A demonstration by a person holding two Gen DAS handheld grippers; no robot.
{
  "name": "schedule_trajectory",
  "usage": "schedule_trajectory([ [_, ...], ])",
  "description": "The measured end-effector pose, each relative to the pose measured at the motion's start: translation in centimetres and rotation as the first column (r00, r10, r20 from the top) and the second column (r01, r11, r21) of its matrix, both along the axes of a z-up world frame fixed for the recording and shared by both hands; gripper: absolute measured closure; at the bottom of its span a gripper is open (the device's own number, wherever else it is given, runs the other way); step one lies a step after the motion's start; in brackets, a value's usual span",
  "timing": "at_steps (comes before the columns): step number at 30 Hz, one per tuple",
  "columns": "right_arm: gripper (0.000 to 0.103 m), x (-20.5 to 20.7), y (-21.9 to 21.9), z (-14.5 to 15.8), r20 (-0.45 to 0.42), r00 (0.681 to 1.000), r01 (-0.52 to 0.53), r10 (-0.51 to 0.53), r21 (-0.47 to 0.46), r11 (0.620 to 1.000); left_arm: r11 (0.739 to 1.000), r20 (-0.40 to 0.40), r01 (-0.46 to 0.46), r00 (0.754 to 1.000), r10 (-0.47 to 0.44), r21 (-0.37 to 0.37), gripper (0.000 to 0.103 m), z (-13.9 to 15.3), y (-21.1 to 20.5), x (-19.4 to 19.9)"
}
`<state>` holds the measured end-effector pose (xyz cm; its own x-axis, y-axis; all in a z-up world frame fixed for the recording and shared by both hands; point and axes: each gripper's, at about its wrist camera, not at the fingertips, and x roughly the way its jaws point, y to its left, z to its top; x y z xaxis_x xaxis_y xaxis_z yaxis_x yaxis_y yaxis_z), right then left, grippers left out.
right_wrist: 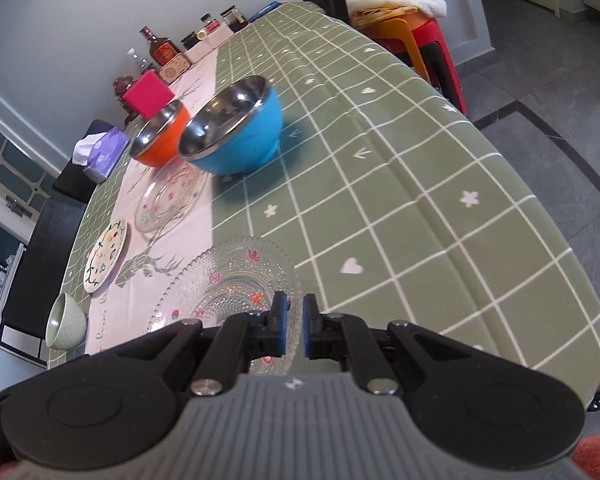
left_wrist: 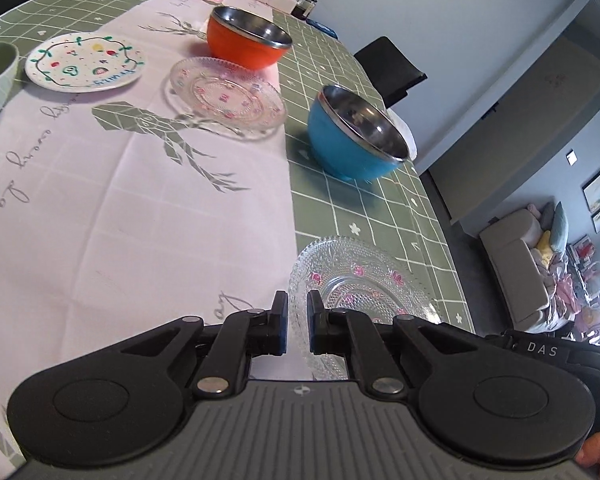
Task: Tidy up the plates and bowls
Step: 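Slide the glass plate with the left gripper toward the blue bowl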
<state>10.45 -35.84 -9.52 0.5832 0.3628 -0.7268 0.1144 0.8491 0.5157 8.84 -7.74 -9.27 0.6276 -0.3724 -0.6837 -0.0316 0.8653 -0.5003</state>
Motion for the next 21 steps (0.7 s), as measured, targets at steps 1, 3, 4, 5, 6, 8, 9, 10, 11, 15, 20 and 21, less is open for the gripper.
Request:
schedule_trajectory([
  [1,0.098,0.0,-0.3,-0.1,-0.001,1.000,0.007,-0.007,-0.001,1.000,1.000,-0.001,0.002,1.000,-0.002,0.003,0.093,-0.1,-0.3,0.0],
  [3,0.098,0.0,-0.6,-0.3,-0.008,1.000,0.020,-0.020,-0.005,1.000,1.000,-0.003,0.007,1.000,-0.007,0.009,0.093,-0.3,-0.9,0.0],
  [4,0.098,0.0,-0.8,-0.4,-0.011,1.000,0.026,-0.026,-0.010,1.000,1.000,-0.007,0.010,1.000,-0.010,0.009,0.093,-0.4,-1.2,0.1],
  [5,0.098,0.0,-0.9,-0.5,-0.011,0.999,0.032,-0.032,-0.015,0.999,1.000,-0.010,0.010,1.000,-0.010,0.008,0.093,-0.6,-1.4,0.1],
  [6,0.098,-0.1,-1.2,-0.6,-0.009,0.999,0.036,-0.036,-0.018,0.999,1.000,-0.015,0.007,1.000,-0.007,0.008,0.093,-0.8,-1.5,0.1],
  [8,0.098,0.0,-1.4,-0.9,-0.007,0.999,0.041,-0.041,-0.019,0.999,1.000,-0.021,0.003,1.000,-0.002,0.005,0.093,-1.1,-1.7,0.1],
  [9,0.098,0.0,-1.5,-1.0,-0.006,0.999,0.044,-0.044,-0.020,0.999,1.000,-0.021,0.001,1.000,-0.001,0.006,0.093,-1.2,-1.9,0.1],
  [10,0.098,0.1,-1.6,-1.2,-0.007,0.999,0.047,-0.047,-0.019,0.999,1.000,-0.021,-0.001,1.000,0.001,0.006,0.093,-1.4,-2.0,0.1],
  [11,0.098,0.1,-1.6,-1.3,-0.008,0.999,0.049,-0.049,-0.018,0.999,1.000,-0.020,-0.002,1.000,0.002,0.006,0.093,-1.5,-2.0,0.2],
  [15,0.098,0.6,-1.5,-1.5,0.001,0.999,0.055,-0.055,-0.023,0.998,1.000,-0.014,-0.009,1.000,0.009,0.012,0.093,-1.8,-2.2,0.4],
  [20,0.098,1.2,-1.4,-1.6,0.017,0.998,0.062,-0.061,-0.033,0.998,1.000,0.003,-0.014,1.000,0.014,0.020,0.093,-1.9,-2.3,0.8],
  [21,0.098,1.4,-1.4,-1.6,0.016,0.998,0.066,-0.066,-0.031,0.997,1.000,0.004,-0.015,1.000,0.015,0.018,0.093,-1.9,-2.2,0.9],
])
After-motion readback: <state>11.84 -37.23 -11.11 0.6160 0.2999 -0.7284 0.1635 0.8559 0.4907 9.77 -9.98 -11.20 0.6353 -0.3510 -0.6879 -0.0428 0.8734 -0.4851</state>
